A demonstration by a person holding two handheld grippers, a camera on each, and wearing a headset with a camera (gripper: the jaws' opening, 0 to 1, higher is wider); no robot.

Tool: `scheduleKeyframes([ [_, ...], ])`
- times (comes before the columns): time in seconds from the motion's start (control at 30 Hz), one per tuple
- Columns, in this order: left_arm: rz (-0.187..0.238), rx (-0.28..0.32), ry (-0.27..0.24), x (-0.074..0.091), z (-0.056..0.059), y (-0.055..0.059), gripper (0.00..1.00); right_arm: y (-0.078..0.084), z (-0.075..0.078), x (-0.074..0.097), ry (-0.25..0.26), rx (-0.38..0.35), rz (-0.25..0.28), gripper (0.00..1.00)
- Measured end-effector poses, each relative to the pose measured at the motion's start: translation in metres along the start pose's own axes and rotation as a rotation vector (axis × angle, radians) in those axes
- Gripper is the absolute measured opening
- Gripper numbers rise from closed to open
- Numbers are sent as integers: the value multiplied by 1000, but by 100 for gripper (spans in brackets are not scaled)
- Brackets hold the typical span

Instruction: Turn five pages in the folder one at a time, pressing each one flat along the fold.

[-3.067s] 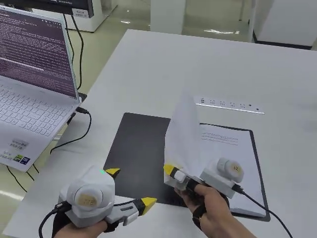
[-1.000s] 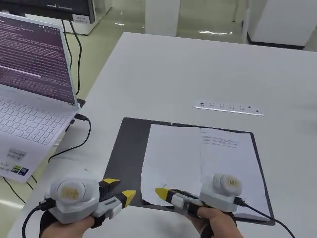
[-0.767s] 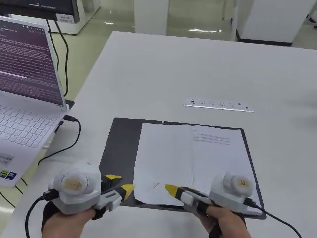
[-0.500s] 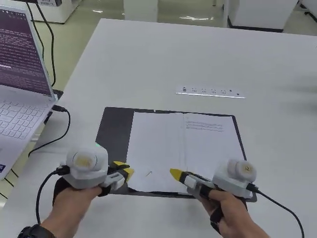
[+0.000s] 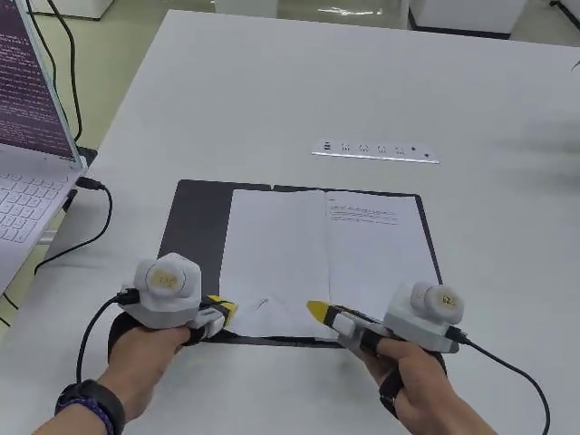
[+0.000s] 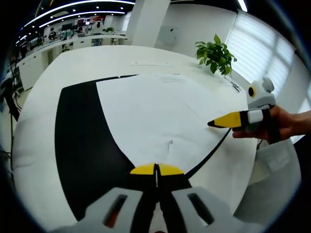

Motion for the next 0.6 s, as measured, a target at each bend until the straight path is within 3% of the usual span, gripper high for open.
scheduleKeyframes([
  [0.03,-28,-27,-6,-2,-1,4,0,-1,0,0,-1,-1,3,23],
  [0.07,-84,-76,-15,-4,-1,13,0,-1,0,-1,-1,-3,8,22],
  [0.1,12,-67,-11,-5,0,1,0,-2,0,-1,-3,-6,10,22],
  [0.13,-31,-32,-11,-2,1,6,0,-2,-1,-1,-5,-6,10,21],
  [0.43,-29,-79,-14,-2,0,6,0,3,-6,-10,-17,83,-34,15],
  [0.6,-31,-76,-31,-2,0,7,0,-5,-5,-19,-18,92,-44,12],
])
Point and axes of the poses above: the centre of the closed fingertips' face, and the gripper's own axes: x roughly backward along the fingers, z roughly to its right, y roughly out of its underside, the point moved 5 cm from there along x, roughly backward along the fingers, and after that the axes turned 12 degrees about -x, right-handed, at the moved point
